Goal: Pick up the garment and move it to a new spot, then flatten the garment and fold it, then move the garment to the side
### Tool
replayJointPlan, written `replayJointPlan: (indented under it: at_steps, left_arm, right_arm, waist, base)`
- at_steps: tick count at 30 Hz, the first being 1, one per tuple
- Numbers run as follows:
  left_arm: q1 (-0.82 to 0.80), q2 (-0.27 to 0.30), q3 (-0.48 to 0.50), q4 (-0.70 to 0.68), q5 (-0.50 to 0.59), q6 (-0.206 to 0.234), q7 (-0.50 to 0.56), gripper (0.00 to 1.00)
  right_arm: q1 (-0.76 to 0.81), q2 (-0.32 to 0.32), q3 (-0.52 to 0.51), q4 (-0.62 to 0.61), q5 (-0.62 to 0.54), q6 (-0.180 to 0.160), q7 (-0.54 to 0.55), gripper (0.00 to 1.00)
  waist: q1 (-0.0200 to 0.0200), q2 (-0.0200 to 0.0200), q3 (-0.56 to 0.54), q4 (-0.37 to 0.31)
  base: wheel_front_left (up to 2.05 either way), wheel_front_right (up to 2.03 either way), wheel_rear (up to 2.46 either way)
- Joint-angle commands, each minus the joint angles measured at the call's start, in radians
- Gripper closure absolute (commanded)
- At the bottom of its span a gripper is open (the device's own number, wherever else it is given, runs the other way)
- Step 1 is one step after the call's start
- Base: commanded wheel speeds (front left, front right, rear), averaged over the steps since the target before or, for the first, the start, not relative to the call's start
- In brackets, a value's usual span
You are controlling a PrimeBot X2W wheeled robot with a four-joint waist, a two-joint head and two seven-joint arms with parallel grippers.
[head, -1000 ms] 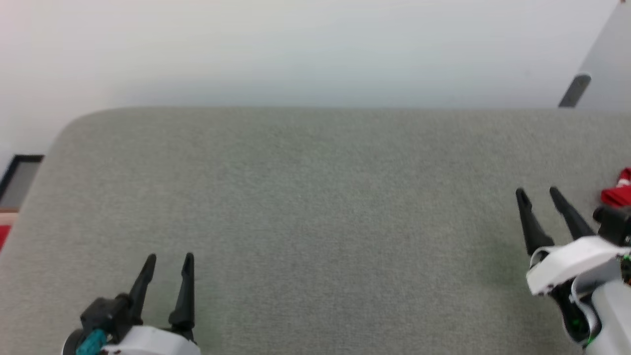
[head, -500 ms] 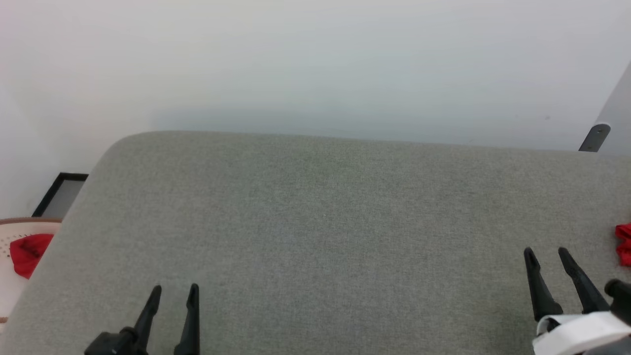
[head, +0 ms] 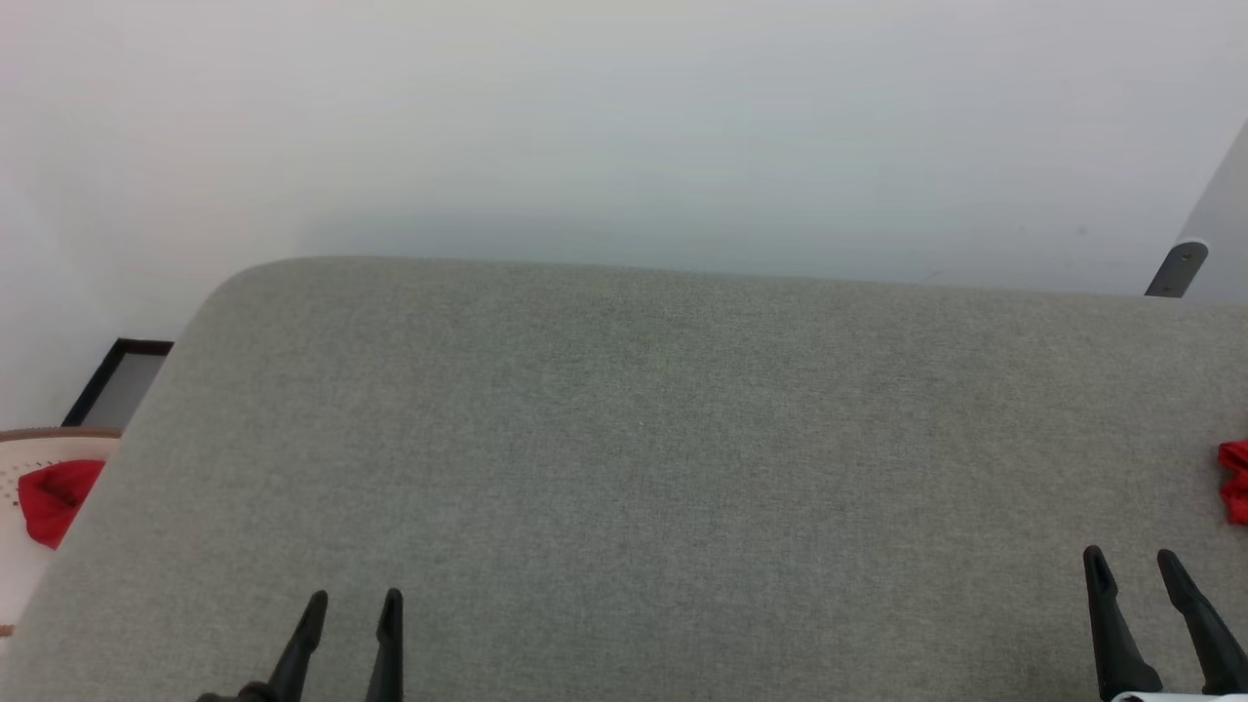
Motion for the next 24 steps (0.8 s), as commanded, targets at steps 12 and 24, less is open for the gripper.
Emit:
replayJointPlan:
  at_steps: [12, 24]
  left_arm:
    - [0.004, 0.011, -0.008, -0.01, -0.001, -0.002, 0.001, 0.0]
    - [-0.012, 0.007, -0.002, -0.01, 0.009, -0.002, 0.001, 0.0]
  right_arm:
    - [0.041, 0.038, -0.032, -0.076, -0.025, -0.001, 0.034, 0.0]
    - [0.025, 0.039, -0.032, -0.07, -0.013, -0.001, 0.027, 0.0]
  waist:
    - [0.0, -0.0001, 0.008, -0.002]
    - [0.0, -0.0001, 0.012, -0.003]
  base:
    - [0.0, 0.0, 0.0]
    - [0.0, 0.0, 0.0]
